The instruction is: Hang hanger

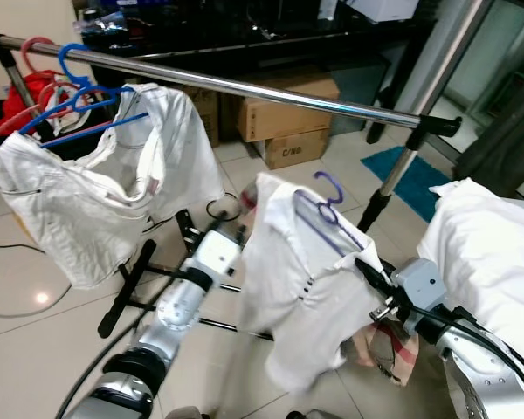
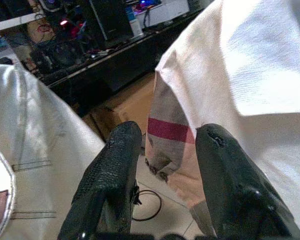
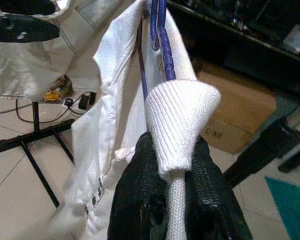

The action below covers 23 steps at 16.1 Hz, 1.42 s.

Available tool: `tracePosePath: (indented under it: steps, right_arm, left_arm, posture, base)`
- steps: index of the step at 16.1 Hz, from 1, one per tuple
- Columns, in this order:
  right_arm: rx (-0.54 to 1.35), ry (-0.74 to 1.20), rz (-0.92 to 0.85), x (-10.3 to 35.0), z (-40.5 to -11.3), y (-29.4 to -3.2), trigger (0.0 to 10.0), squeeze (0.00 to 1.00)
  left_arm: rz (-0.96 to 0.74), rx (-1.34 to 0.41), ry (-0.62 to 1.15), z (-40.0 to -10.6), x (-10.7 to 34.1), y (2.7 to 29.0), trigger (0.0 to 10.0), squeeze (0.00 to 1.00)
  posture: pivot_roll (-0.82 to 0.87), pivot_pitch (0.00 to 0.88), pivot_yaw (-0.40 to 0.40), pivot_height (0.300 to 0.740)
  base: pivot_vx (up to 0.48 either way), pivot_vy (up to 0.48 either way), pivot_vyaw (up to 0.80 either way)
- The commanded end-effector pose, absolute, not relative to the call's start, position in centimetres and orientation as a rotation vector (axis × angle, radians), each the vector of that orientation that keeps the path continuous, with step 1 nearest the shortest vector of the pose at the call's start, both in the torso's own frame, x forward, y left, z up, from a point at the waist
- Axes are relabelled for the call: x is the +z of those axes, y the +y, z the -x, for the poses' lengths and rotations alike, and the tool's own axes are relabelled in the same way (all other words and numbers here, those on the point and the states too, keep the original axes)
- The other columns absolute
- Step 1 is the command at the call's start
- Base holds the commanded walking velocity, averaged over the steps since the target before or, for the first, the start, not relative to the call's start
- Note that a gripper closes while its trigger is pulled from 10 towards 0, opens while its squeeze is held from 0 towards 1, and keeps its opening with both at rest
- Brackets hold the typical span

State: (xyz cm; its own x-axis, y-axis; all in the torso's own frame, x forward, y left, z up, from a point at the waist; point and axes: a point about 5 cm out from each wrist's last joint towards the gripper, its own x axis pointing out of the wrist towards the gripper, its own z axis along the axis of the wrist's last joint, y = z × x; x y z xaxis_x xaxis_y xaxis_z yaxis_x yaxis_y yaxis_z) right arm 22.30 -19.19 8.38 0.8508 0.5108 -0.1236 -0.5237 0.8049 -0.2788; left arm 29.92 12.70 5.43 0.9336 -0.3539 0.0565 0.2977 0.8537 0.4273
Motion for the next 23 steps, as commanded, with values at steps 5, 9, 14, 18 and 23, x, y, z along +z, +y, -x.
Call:
tracePosePath:
  steps: [5, 9, 14, 18, 23]
  right_arm:
    - [0.642, -0.086, 0.323, 10.0, -22.7, -17.0, 0.0, 0.00]
    - [0.674, -0.103, 0.349, 10.2, -23.0, -16.5, 0.0, 0.00]
    - [0.701, -0.115, 0.348, 10.1, -23.0, -16.0, 0.0, 0.00]
    - [0.706, -0.117, 0.353, 10.0, -23.6, -16.1, 0.0, 0.00]
    - [0.728, -0.138, 0.353, 10.2, -24.0, -15.4, 0.0, 0.00]
  left_arm:
    - [-0.366, -0.481, -0.159, -29.9, 6.0, 10.6, 10.0, 1.00]
    - [-0.339, -0.573, -0.145, -29.3, 5.5, 9.1, 10.0, 0.83]
    - [-0.337, -0.535, -0.138, -30.1, 6.1, 10.3, 10.0, 0.00]
    - [-0.325, -0.407, -0.157, -30.9, 6.8, 11.2, 10.0, 0.00]
    - [-0.328, -0.388, -0.148, -31.5, 7.0, 11.0, 10.0, 0.00]
  posture:
    - [0.02, 0.028, -0.062, 0.740]
    - [0.03, 0.024, -0.061, 0.740]
    - [0.03, 0.018, -0.060, 0.740]
    - [0.04, 0.009, -0.063, 0.740]
    - [0.05, 0.007, -0.073, 0.740]
  base:
    - [0.000, 0.000, 0.00]
    - [0.000, 0.000, 0.00]
    - [0.000, 0.000, 0.00]
    - [0.000, 0.000, 0.00]
    - [0.000, 0.000, 0.00]
